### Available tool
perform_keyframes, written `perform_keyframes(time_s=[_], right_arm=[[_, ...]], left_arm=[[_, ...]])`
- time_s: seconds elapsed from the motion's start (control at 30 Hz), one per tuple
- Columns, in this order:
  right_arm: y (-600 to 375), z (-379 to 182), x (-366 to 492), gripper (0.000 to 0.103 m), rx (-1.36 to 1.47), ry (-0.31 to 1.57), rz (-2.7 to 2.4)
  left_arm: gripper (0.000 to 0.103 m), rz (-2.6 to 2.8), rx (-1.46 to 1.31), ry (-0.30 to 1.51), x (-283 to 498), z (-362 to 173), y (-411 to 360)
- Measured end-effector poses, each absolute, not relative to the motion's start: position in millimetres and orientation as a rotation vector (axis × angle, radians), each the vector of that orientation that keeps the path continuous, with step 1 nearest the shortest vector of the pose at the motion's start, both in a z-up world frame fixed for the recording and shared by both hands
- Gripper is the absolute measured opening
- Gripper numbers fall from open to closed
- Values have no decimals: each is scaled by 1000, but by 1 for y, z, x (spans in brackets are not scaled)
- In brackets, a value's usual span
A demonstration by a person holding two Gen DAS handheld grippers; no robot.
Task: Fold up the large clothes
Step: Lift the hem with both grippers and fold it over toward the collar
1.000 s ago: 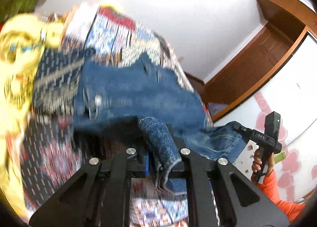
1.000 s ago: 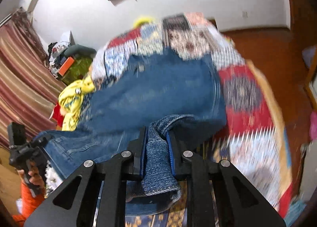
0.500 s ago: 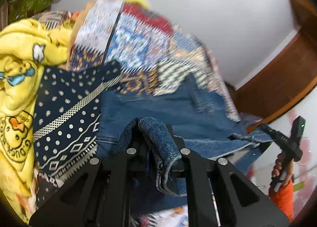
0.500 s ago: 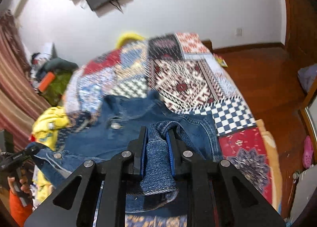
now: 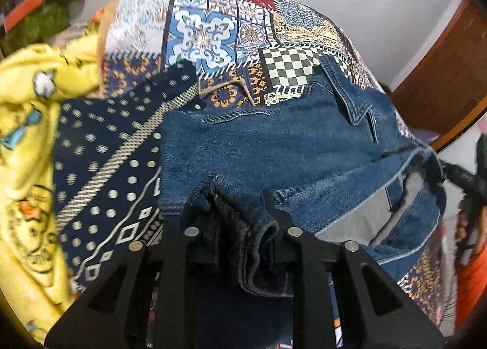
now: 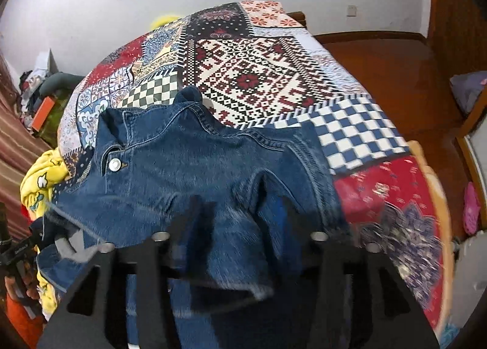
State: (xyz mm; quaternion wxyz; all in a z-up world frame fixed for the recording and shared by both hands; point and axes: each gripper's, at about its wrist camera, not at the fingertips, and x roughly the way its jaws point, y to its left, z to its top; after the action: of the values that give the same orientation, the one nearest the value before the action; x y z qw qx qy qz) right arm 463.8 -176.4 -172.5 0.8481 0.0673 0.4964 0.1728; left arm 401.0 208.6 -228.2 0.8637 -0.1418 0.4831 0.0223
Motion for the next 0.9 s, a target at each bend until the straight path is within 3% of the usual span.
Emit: perform_keyframes(time_s=[0.1, 0.17, 0.3, 0.37, 0.5, 0.73, 0.9], right_arm=[[-181, -156, 447, 51, 105, 1008, 382], [-182, -146, 434, 52, 88, 978, 395], [-180, -123, 401, 61, 34, 906, 442], [-175, -115, 385, 71, -1, 871, 464], [-162, -118, 363, 78, -29, 872, 526], [-130, -163, 356, 78, -57, 979, 576], [-113, -195, 371, 78, -99, 1035, 561]], left_arm=[[32, 73, -225, 987, 387, -210, 197], [55, 83, -214, 965, 375, -198, 191], [62, 85, -185, 881, 352, -171, 176], [69, 53, -192, 866, 344, -164, 166], [72, -12, -156, 885, 335, -167, 138], [75, -81, -103, 991, 346, -216, 92], [75, -10, -91, 971, 370, -239, 92]])
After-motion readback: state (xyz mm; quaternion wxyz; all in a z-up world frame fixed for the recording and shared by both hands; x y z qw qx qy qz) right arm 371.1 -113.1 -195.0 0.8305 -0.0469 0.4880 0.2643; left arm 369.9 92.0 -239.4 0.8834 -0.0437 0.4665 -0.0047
